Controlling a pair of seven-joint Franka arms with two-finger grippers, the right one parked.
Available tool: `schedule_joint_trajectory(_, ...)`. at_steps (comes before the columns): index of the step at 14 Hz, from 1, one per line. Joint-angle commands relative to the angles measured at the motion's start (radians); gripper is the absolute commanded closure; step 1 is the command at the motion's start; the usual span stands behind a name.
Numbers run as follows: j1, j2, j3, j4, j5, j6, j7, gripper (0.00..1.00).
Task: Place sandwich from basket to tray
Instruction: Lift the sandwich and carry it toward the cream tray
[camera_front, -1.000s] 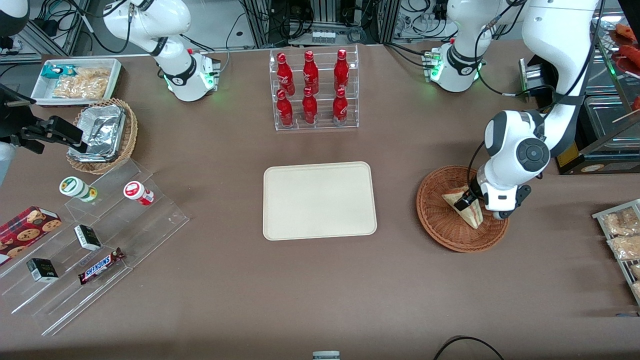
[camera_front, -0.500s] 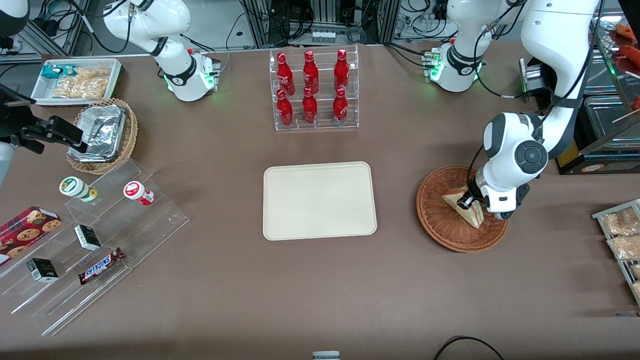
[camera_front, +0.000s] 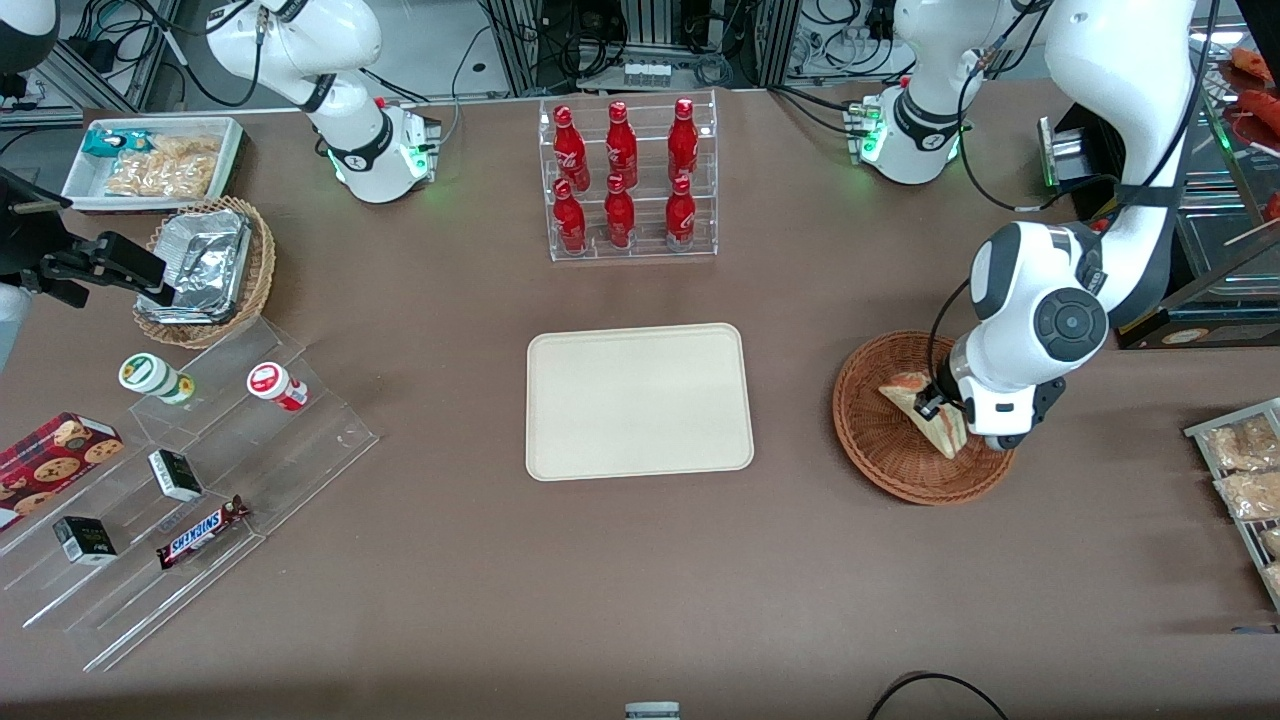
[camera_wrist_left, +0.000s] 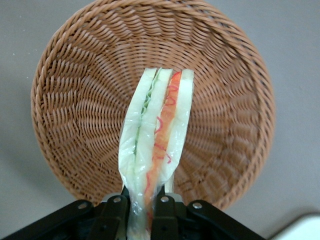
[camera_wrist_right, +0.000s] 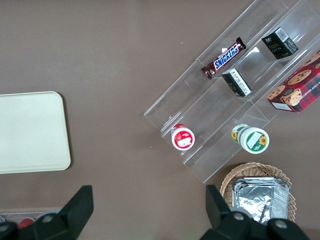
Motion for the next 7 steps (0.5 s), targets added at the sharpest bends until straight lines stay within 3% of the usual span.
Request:
schedule_joint_trajectory(1,-0.005,-0.014,-0.048,0.043,0.012,-0.085,0.087,0.89)
schedule_joint_trajectory(5,-0.005,-0.002,-0.155,0.083,0.009,-0.090,0.087,1.00)
schedule_joint_trajectory(7,-0.005,0.023,-0.229,0.110,0.007,-0.090,0.084,0.99)
